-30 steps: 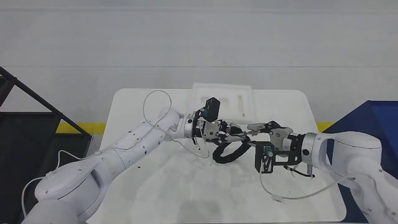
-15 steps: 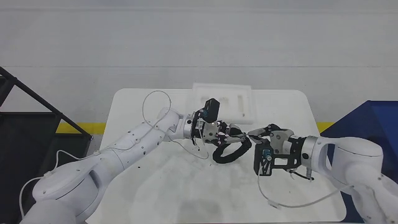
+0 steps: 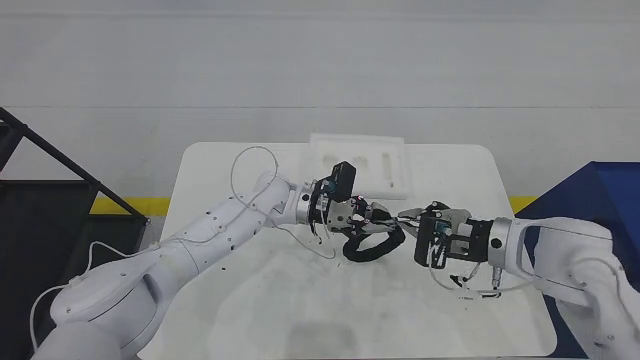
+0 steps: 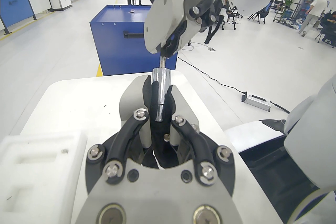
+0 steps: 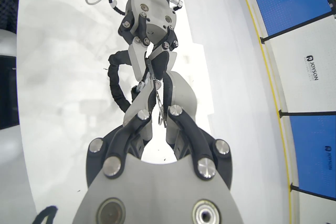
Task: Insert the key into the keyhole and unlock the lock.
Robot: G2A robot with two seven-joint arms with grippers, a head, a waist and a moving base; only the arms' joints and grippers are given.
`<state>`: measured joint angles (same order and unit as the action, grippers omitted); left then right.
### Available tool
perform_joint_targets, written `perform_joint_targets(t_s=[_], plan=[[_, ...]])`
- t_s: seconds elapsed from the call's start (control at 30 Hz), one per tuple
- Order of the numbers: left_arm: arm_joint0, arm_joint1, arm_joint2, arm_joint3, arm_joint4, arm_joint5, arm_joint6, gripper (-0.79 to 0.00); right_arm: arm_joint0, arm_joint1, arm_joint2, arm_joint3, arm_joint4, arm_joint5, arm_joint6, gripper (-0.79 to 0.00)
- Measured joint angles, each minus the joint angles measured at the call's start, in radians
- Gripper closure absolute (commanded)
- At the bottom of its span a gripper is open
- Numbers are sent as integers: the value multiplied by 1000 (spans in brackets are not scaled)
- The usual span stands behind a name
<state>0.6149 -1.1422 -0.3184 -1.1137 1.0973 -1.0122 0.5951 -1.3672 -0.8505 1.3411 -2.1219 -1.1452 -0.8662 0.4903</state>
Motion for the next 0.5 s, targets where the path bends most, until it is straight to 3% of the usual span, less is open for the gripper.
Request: perform_joint_targets(t_s=[0.5], plan=[[43, -8, -60, -12, 131, 4, 60, 0, 63, 7, -13, 122, 582, 143, 266, -12]])
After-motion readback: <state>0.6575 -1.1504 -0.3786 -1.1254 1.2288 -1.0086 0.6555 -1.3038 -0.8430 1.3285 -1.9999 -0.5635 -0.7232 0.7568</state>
